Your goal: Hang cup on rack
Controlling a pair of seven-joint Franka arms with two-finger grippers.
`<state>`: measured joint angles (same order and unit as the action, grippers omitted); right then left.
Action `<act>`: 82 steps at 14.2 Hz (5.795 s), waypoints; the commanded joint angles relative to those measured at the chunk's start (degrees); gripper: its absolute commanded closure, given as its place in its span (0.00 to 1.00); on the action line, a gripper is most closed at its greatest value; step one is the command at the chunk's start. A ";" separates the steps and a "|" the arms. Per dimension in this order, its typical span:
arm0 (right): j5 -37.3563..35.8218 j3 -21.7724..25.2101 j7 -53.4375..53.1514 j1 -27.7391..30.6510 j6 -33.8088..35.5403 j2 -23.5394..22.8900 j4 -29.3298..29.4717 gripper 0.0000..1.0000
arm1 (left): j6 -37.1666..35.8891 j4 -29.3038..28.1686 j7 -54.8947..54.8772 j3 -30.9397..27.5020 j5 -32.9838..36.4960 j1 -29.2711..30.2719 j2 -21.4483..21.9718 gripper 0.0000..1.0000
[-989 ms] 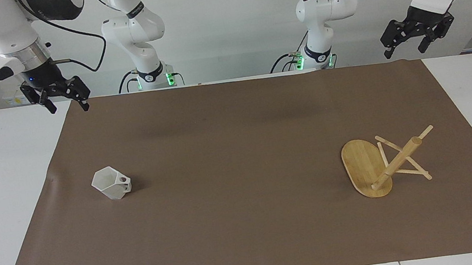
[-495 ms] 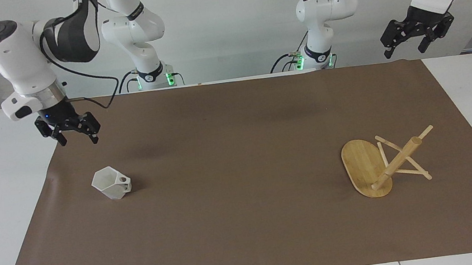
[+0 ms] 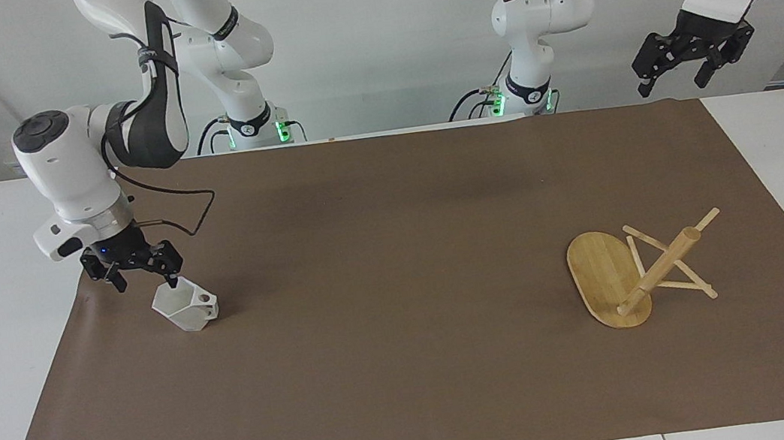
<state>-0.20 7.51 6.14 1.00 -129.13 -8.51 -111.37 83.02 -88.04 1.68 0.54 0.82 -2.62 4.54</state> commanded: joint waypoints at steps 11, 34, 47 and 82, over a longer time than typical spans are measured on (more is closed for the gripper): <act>1.43 -0.12 11.97 2.69 -5.43 -2.30 -3.85 0.04 | -0.40 -0.91 -0.63 0.17 -0.91 0.69 1.17 0.00; 6.53 -0.04 10.92 2.77 1.92 -2.21 1.66 1.00 | -0.32 -0.91 -0.63 0.17 -0.91 0.69 1.17 0.00; 20.64 -6.09 0.19 -0.12 19.89 2.35 14.52 1.00 | -0.32 -0.91 -0.63 0.17 -0.91 0.69 1.17 0.00; 73.15 -29.39 3.26 -10.23 -5.87 5.61 7.84 1.00 | 8.39 0.23 86.98 4.38 -34.46 0.16 -3.13 0.00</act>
<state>70.83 -21.40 7.78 -9.58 -134.08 -3.43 -102.60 90.68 -88.05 84.39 4.91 -30.44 -2.68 2.54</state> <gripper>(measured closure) 0.960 0.000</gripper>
